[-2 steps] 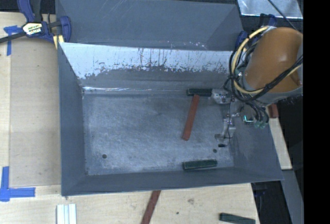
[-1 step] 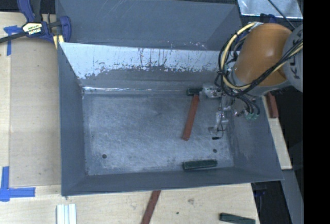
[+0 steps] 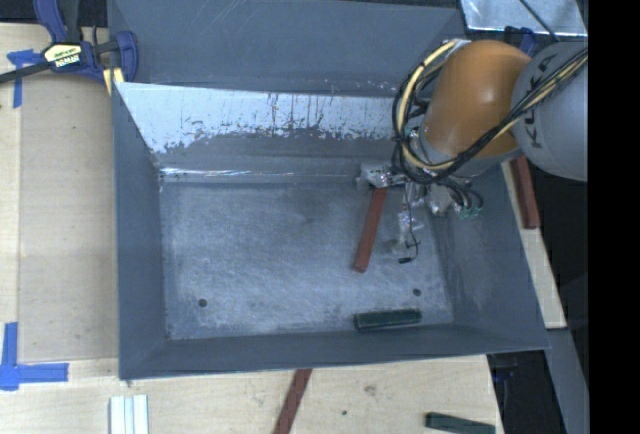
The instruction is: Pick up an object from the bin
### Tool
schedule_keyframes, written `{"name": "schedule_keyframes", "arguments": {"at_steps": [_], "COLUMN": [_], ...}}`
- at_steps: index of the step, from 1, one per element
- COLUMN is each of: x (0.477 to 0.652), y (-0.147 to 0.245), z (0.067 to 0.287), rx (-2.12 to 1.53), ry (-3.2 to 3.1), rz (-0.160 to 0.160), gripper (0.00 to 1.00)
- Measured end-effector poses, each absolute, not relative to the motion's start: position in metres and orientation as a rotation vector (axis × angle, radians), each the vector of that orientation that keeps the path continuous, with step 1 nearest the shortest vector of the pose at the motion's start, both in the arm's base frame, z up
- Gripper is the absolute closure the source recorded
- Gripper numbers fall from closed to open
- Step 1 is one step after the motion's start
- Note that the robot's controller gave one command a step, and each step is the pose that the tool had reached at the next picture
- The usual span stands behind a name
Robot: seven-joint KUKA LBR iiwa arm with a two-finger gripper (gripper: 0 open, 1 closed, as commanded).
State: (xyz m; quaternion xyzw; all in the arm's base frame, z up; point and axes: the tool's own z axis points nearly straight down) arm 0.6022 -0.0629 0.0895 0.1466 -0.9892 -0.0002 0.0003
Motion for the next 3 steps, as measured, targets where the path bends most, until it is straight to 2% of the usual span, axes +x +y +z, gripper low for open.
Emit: {"name": "schedule_keyframes", "arguments": {"at_steps": [1,2,3], "x": [0.599,0.6,0.58], "y": [-0.04,-0.04,-0.071], "z": [0.071,0.071,0.231], "rx": [0.995,0.995,1.009], "ry": [-2.985,-2.985,-2.983], "rz": [0.0,0.0,0.005], "gripper": [1.0,1.0,1.0]}}
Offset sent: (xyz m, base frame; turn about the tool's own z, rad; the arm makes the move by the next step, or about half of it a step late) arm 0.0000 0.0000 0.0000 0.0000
